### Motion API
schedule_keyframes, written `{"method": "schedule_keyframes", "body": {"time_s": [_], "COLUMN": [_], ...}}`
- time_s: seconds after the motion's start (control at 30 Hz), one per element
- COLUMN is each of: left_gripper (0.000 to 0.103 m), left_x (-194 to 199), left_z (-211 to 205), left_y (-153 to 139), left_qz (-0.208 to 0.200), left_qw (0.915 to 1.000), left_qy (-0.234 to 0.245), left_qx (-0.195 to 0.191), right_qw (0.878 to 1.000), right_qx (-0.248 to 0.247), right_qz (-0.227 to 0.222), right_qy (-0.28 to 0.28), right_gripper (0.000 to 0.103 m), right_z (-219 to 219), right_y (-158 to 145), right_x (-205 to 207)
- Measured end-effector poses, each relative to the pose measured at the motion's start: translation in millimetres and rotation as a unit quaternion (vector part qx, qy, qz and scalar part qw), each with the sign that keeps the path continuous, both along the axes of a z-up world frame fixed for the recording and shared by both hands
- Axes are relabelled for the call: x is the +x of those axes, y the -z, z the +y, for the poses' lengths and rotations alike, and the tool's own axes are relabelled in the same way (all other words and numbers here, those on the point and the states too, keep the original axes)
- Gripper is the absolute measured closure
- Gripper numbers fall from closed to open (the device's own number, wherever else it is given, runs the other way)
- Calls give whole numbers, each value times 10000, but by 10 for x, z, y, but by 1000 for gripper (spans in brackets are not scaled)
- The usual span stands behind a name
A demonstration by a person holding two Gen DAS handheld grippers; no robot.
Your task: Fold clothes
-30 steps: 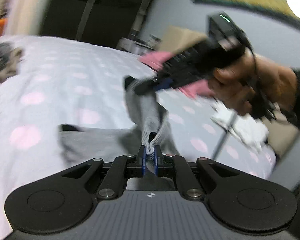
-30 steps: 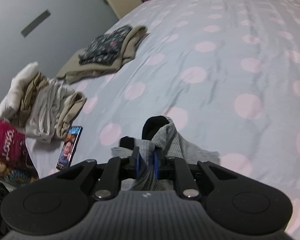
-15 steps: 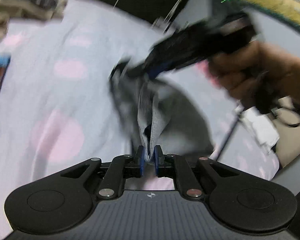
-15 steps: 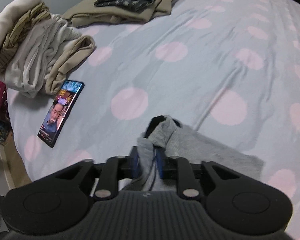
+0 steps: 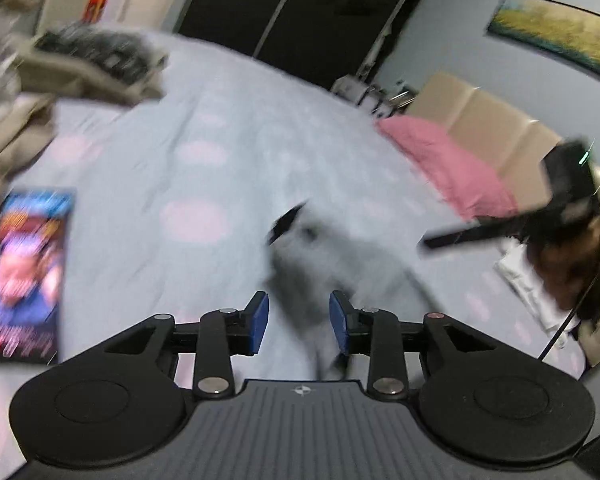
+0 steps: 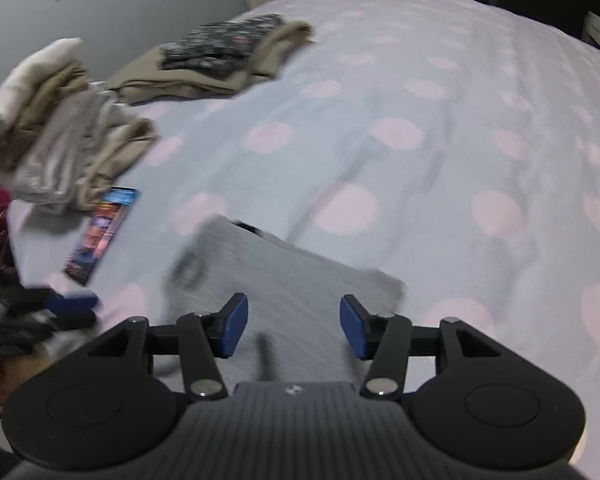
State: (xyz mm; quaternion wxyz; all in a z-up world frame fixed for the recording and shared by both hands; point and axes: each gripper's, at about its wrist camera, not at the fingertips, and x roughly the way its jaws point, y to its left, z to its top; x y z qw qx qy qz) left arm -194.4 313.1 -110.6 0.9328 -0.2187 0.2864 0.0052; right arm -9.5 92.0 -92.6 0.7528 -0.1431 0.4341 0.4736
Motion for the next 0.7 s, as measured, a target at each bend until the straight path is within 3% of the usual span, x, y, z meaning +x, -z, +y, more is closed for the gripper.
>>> {"method": "schedule_keyframes", "body": {"time_s": [0.07, 0.17, 0.33, 0.57, 0.7], "left_gripper": [63, 65, 65, 65, 65], "left_x": [174, 449, 592, 560, 618], "left_z": [-154, -380, -432, -492, -514], "left_y": [-51, 33, 190, 41, 56], "left_qz": [58, 479, 788, 514, 518], "left_qw": [9993, 9955, 9948, 9917, 9915], "left_qy": [119, 201, -138, -515, -442], "left_qx": [337, 793, 624, 1063, 1110], "right_qw": [10000, 10000, 9998, 9995, 9994], "right_qx": [-23, 26, 196, 253, 296], "right_qz": [-2, -2, -85, -137, -73], "right_qy": [70, 49, 7, -140, -139], "right_gripper": [48, 48, 48, 48, 48], "right_z": [-55, -58, -80, -119, -121], "right_y": [105, 146, 130, 126, 117], "right_x": [23, 49, 48, -1, 2]}}
